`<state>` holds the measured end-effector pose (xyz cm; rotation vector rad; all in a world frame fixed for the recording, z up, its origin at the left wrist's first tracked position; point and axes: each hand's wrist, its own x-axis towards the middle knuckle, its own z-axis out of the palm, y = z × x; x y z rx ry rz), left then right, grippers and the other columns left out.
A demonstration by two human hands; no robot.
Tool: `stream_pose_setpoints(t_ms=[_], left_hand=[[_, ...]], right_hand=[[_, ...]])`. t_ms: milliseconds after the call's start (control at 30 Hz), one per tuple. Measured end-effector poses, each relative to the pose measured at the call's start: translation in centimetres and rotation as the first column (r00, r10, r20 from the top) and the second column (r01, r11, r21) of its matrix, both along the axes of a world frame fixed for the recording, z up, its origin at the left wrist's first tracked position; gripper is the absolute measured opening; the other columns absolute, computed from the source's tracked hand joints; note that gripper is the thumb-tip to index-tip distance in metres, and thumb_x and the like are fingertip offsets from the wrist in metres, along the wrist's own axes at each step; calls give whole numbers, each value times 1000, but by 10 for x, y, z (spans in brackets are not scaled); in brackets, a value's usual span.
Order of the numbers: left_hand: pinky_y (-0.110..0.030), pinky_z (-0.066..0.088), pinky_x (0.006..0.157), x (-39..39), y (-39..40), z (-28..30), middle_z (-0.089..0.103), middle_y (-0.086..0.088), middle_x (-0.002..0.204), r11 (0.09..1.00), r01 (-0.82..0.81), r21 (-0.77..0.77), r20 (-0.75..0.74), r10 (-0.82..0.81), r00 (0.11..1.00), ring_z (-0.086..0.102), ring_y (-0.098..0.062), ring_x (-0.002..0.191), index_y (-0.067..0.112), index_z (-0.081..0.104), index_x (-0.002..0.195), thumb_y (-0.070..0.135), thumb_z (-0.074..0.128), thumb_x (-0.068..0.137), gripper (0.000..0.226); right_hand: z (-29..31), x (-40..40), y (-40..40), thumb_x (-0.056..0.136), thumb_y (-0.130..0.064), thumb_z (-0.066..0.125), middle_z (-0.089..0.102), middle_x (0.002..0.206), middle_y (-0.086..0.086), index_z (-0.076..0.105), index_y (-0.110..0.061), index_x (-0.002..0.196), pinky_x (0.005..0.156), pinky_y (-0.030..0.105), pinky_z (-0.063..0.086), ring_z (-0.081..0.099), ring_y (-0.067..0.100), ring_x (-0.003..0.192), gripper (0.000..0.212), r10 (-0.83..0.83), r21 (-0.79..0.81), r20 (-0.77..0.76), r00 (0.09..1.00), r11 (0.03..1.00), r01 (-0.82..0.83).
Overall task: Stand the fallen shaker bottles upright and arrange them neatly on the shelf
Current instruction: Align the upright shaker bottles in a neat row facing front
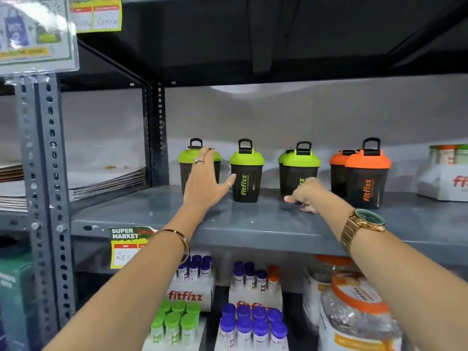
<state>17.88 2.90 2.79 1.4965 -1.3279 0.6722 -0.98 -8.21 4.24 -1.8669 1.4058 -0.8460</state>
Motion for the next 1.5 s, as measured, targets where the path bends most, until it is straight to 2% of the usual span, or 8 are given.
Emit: stream_pose_setpoints(t_ms=[100, 233, 400, 633, 867, 1033, 1167, 1500], left_hand=[[-25, 27, 98, -34, -9, 0, 40, -16, 139, 997, 80, -20, 24, -79, 997, 37, -29, 128, 3, 38, 128, 27, 67, 78, 63], [-14, 25, 80, -79, -30, 0, 48, -13, 127, 974, 212, -84, -148, -223, 964, 43, -26, 115, 8, 41, 125, 25, 68, 77, 57], [-31, 34, 91, -114, -65, 2, 46, -15, 130, 963, 270, -10, -286, -262, 922, 43, -28, 119, 7, 36, 129, 29, 72, 74, 69], [-40, 37, 94, -137, -104, 5, 47, -21, 125, 954, 275, 119, -457, -194, 868, 43, -35, 118, 2, 36, 119, 27, 82, 62, 77], [-38, 35, 100, -139, -129, 3, 36, -18, 136, 878, 394, 273, -651, -134, 747, 38, -33, 125, 5, 12, 134, 26, 85, 58, 108], [-37, 39, 95, -132, -139, 0, 44, -19, 131, 882, 343, 321, -609, -85, 789, 45, -34, 119, 6, 15, 131, 25, 81, 64, 97], [-40, 41, 97, -131, -138, -1, 45, -18, 130, 879, 317, 357, -587, -53, 808, 46, -35, 118, 4, 22, 126, 28, 82, 63, 90], [-38, 41, 95, -134, -123, -2, 46, -19, 128, 882, 296, 366, -561, -45, 827, 46, -35, 118, 2, 30, 120, 30, 80, 64, 81]], right_hand=[[1, -37, -3, 80, -8, 72, 61, 121, 23, 54, 8, 117, 94, 42, 51, 60, 36, 112, 45, -148, -80, -51, 988, 986, 143], [0, -75, -13, 79, -8, 72, 43, 138, 27, 37, 5, 132, 104, 47, 42, 46, 41, 126, 66, -361, -191, -42, 932, 918, 347], [-5, -118, -28, 72, -15, 80, 32, 141, 29, 26, 3, 134, 105, 46, 35, 37, 42, 130, 84, -412, -245, 51, 910, 878, 411], [-13, -143, -59, 62, -35, 85, 40, 137, 27, 20, 3, 135, 98, 48, 47, 41, 38, 129, 105, -315, -187, 95, 944, 926, 328], [-10, -148, -78, 60, -48, 82, 53, 119, 14, 35, -5, 123, 66, 34, 56, 54, 28, 107, 89, -243, -94, 126, 962, 962, 256], [-13, -142, -87, 68, -49, 76, 62, 87, 7, 57, -8, 99, 78, 38, 59, 64, 27, 86, 54, -192, -161, 49, 980, 967, 198], [-17, -141, -88, 70, -49, 73, 64, 87, 8, 59, -8, 102, 80, 39, 57, 65, 29, 82, 54, -164, -198, 21, 986, 966, 164], [-17, -139, -79, 69, -53, 72, 66, 106, 11, 57, -12, 110, 89, 45, 53, 62, 33, 99, 60, -142, -232, -15, 990, 963, 134]])
